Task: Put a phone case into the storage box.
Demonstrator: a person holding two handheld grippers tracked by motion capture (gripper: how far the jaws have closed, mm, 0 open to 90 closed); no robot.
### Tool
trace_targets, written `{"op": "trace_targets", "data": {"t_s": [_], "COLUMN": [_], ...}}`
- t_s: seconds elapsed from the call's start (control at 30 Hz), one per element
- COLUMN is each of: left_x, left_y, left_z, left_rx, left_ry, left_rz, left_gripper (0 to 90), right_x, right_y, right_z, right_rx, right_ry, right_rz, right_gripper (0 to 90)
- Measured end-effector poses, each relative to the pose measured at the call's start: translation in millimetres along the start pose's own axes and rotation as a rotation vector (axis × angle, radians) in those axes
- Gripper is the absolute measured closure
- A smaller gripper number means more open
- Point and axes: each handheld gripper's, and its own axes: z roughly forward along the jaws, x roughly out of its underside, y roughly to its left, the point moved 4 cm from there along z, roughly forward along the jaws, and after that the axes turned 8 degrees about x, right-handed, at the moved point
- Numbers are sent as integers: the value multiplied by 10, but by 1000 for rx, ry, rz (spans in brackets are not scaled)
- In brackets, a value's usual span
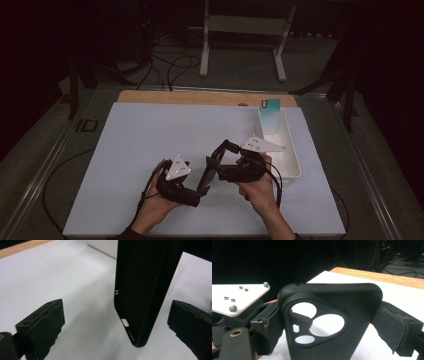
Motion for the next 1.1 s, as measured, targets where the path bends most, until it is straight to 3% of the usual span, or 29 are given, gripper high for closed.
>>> {"op": "trace_targets", "data": {"t_s": [0.13,0.33,0.67,0.8,1.1], "left_x": [13,46,173,246,345], "left_y": [30,73,184,234,285], "left_z": [-54,-116,-291,-341,-445], "left_rx": [-44,-63,-122,-153,-178], "left_ry": [-19,-41,-100,-102,-135], "left_rz": [9,4,-13,-20,-40], "left_gripper": [11,2,2,2,2], "right_x": [1,1,-8,-8,-14], "right_y": [0,-9,-14,-16,-8], "right_z": [3,4,-4,-5,5], "right_rx": [1,2,6,7,6], "right_ry": [1,1,-1,0,0], "right_rz": [0,5,1,1,-3], "right_gripper": [144,144,144,144,144]}}
